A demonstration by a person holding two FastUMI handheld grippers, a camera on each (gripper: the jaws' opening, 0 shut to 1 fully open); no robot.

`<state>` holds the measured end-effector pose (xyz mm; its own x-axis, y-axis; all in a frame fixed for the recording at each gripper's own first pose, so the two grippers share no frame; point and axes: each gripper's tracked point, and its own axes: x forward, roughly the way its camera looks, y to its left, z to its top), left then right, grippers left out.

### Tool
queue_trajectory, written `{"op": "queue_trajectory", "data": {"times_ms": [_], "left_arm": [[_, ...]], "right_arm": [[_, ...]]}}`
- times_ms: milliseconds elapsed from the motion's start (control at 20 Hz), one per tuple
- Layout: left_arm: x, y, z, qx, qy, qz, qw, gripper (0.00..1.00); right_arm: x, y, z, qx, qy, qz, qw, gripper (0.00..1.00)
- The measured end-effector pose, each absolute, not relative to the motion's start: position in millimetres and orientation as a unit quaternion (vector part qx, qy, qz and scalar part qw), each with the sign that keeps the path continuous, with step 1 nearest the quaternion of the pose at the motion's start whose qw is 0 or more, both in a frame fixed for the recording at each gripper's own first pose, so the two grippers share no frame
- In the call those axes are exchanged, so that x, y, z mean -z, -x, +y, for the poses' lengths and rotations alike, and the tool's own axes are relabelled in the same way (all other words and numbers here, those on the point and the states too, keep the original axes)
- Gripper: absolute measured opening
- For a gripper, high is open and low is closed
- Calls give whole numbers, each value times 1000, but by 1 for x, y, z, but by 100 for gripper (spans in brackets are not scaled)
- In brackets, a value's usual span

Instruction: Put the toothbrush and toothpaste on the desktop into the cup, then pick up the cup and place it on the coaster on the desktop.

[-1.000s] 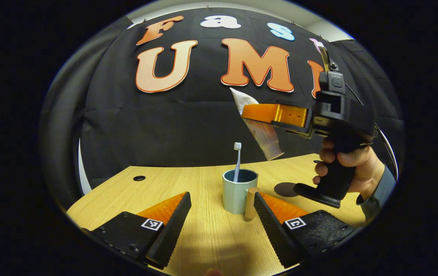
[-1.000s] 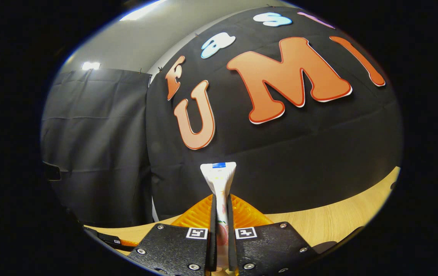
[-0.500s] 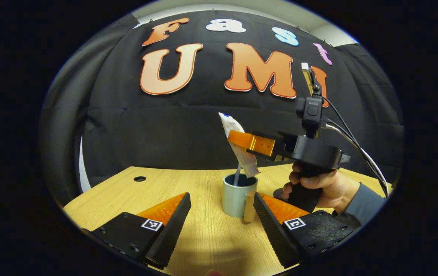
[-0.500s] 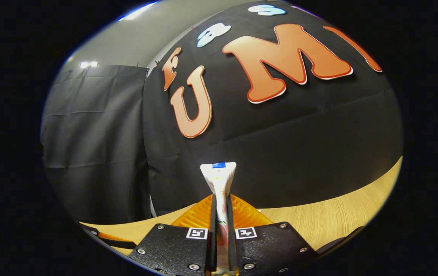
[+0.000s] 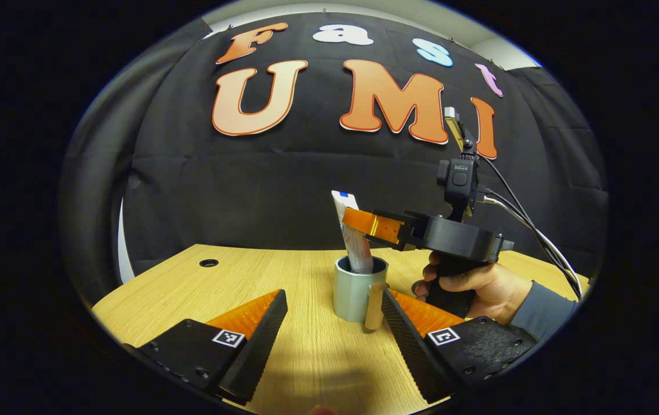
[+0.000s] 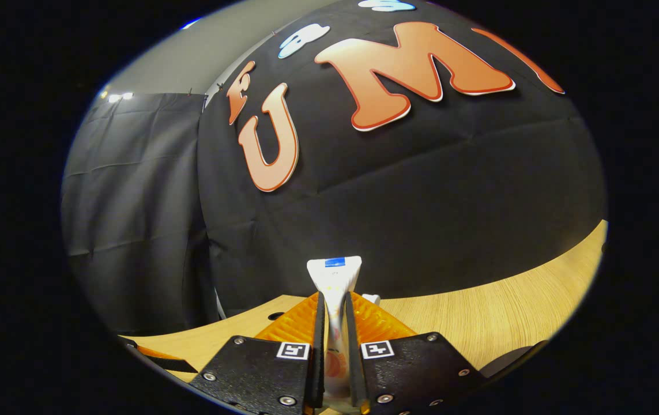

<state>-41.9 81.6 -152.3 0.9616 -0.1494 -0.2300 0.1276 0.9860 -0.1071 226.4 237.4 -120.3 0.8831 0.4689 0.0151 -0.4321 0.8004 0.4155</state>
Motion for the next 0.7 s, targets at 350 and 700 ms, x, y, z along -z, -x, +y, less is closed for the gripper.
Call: {"op": "queue_trajectory", "data": {"times_ms": [350,700], "left_arm": [[168,40,73,76,67,153,983,99],[161,40,61,90,105,188,972,97]], "right_arm": [[117,-197,221,-248,-175,79,950,22],[79,-165,149,-208,-181,57,960,40]]}}
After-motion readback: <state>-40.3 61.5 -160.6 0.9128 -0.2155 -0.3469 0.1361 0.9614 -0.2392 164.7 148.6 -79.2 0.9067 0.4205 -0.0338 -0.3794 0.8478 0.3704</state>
